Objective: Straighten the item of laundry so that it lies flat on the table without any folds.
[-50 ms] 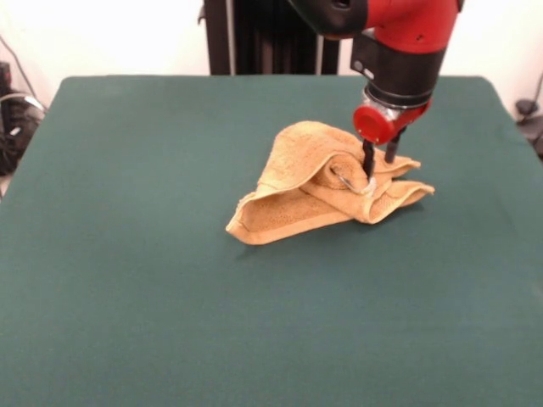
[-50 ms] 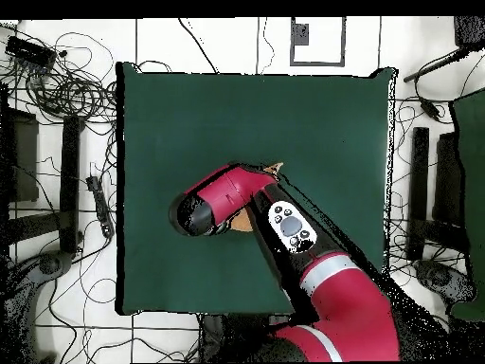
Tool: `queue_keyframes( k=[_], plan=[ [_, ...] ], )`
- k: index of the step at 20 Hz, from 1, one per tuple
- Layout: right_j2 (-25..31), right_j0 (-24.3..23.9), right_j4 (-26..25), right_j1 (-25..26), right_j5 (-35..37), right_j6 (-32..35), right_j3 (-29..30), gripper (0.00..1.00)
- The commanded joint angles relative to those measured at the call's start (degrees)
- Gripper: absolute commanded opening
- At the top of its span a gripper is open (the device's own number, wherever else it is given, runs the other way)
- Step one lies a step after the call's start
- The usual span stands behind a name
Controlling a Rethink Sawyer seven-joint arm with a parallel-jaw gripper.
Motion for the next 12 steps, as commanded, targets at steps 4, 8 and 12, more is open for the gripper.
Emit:
queue_keyframes(
  k=[4,8,12],
  plan=[
    [1.14,3.85,-2.77,2.05,0.09,-6.86,0.14,0.0],
    [1.07,4.12,-2.55,1.98,0.68,-6.97,-0.08,0.0],
    [0.79,3.84,-2.71,1.28,0.0,-6.81,0.82,0.0]
  ],
)
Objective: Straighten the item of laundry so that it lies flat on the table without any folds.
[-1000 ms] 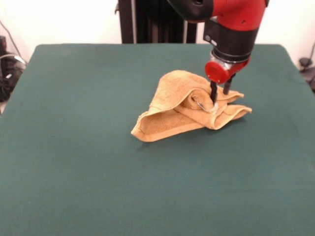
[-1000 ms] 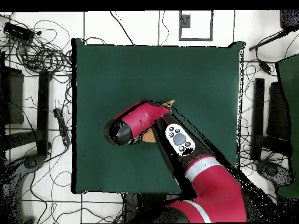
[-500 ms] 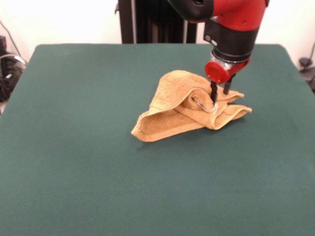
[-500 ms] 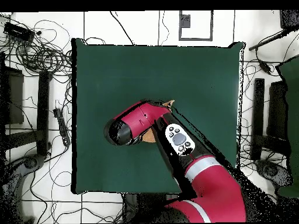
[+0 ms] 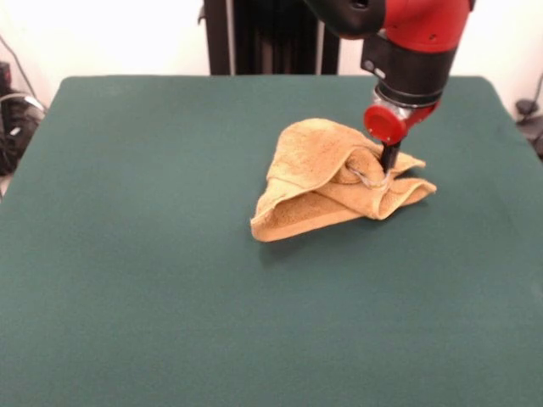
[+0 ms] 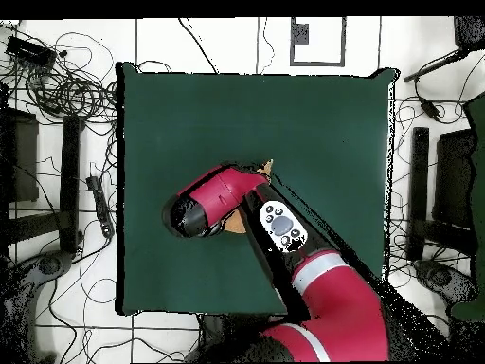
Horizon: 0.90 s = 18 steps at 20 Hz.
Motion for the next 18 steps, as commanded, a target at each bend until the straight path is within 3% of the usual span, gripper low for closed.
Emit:
queue_keyframes(
  k=[1,12,13,18],
  plan=[
    [0.73,2.34,-2.69,1.01,-0.17,-6.65,1.14,0.0],
    [0.86,2.15,-1.69,0.72,0.95,-7.04,1.21,0.0],
    [0.93,1.83,-1.49,0.55,1.13,-7.33,1.6,1.0],
    [1.68,-0.64,-0.9,-0.89,2.2,-10.8,4.5,1.0]
  ],
)
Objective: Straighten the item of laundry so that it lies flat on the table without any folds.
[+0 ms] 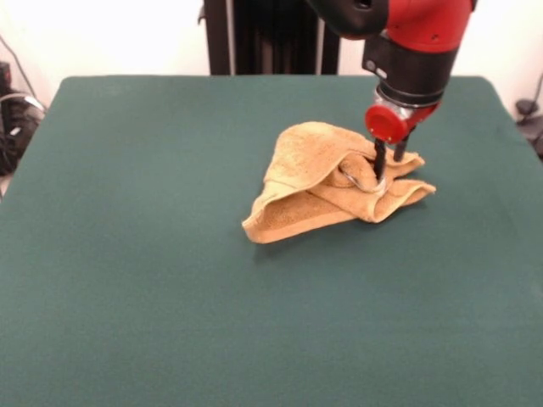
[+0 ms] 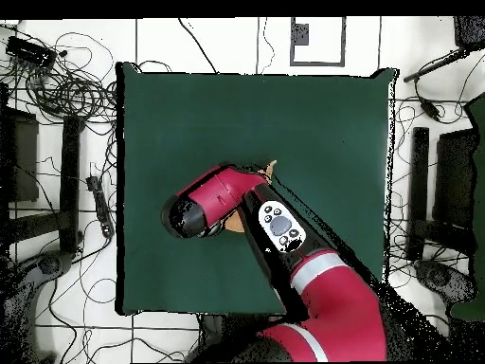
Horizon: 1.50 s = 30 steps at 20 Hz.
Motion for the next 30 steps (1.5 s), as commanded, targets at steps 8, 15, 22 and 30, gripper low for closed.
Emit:
queue_keyframes(
  k=[8,15,22,30],
  plan=[
    [4.03,-7.47,-0.79,-4.21,3.5,-17.95,10.9,1.0],
    [4.98,-7.31,-1.53,-3.23,4.05,-16.65,9.66,1.0],
    [5.3,-5.92,-2.83,-1.49,3.62,-16.6,7.91,1.0],
    [4.24,-4.71,-3.39,-1.06,2.44,-14.06,7.17,1.0]
  ],
)
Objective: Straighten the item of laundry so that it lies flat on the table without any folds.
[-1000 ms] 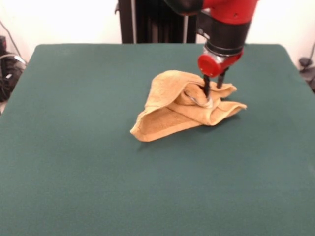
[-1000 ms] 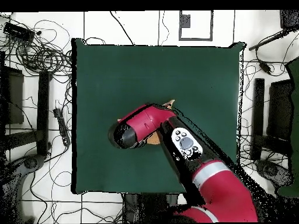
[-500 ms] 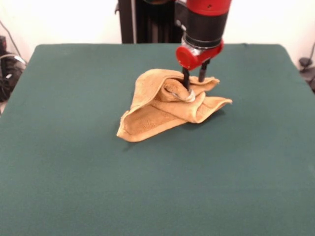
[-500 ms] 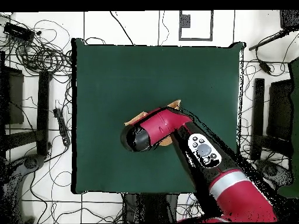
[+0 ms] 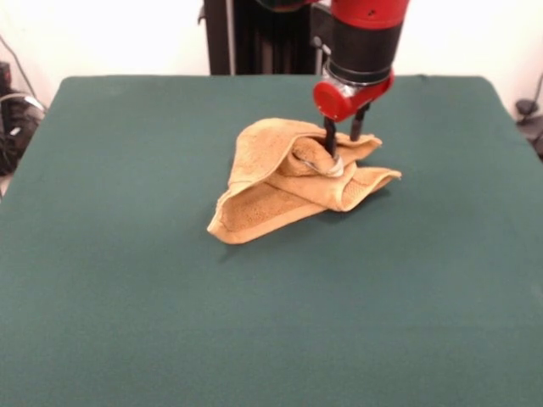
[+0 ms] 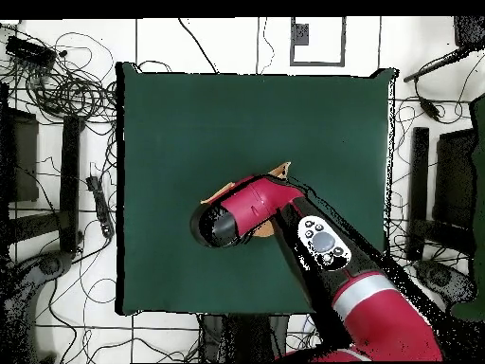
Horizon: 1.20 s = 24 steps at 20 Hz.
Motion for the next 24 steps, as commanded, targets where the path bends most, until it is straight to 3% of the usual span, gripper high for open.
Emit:
queue_keyframes(
  k=[1,12,24],
  plan=[
    [3.11,1.92,-3.27,2.41,2.15,-14.0,1.73,1.0],
    [2.98,1.99,-3.4,2.21,2.16,-13.99,1.76,1.0],
    [1.38,3.21,-8.41,6.65,0.29,-13.16,-1.13,1.0]
  ],
)
